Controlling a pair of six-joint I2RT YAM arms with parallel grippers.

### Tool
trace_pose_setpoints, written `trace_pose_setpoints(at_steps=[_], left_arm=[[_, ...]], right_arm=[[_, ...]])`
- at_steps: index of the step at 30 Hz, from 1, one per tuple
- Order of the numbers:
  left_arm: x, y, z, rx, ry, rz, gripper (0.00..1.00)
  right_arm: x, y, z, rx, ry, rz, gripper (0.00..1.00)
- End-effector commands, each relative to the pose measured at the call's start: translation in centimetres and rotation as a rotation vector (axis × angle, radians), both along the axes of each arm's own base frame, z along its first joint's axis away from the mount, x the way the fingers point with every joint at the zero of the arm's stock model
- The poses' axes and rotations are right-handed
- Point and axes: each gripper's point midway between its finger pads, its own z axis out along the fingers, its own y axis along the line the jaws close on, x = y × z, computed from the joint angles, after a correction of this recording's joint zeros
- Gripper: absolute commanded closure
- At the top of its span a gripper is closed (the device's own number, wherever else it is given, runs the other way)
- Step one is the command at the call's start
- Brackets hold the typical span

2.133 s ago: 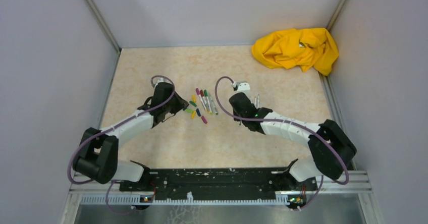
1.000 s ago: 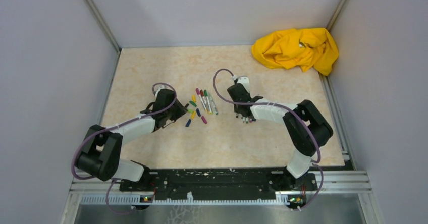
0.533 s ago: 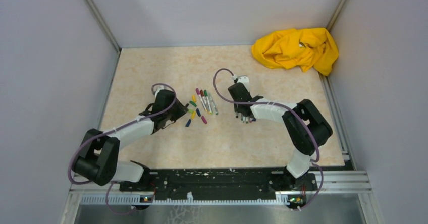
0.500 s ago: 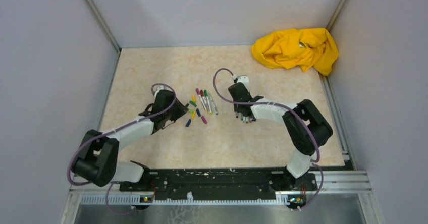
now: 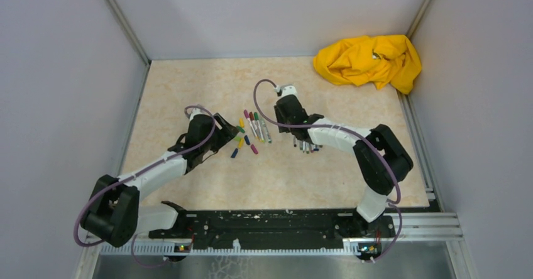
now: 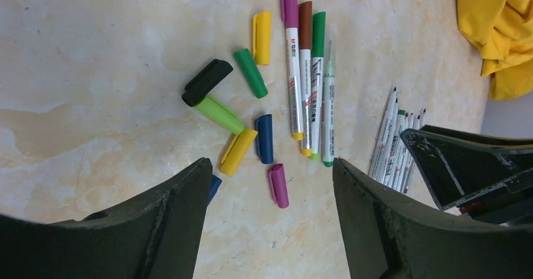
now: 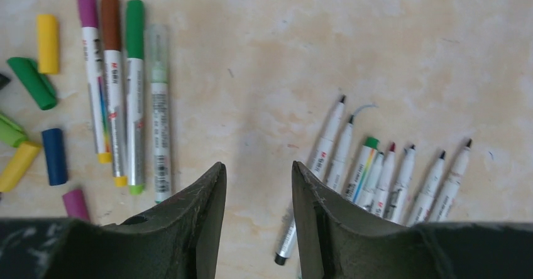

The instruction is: Open the pen caps

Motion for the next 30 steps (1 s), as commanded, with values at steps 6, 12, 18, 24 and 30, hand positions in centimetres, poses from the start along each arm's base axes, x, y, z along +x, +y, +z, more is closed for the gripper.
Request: trace_pose_setpoints(at_steps=[6, 12, 18, 24, 30], left_arm=[[0.0, -0.9, 1.6, -0.062, -0.050, -0.019, 0.21], [0.0, -0.9, 2.0, -0.074, -0.064, -0.018, 0.21], [-0.1, -0.9, 2.1, -0.076, -0.068, -0.020, 0.21], [-0.2, -0.9, 2.3, -0.081, -0.074, -0.023, 0.21], [-0.4, -0.7, 2.1, -0.079, -0.072, -0.021, 0.21]], right_arm=[[0.5, 5.8, 0.0, -0.007, 0.020, 0.140, 0.57], [0.7, 7.8, -0.6, -0.010, 0.045, 0.173, 0.57], [0.7, 8.7, -1.9, -0.019, 0.071, 0.181, 0.57], [0.7, 9.0, -2.8, -0.027, 0.089, 0.183, 0.57], [0.7, 9.2, -3.4, -0.030, 0.102, 0.184, 0.58]])
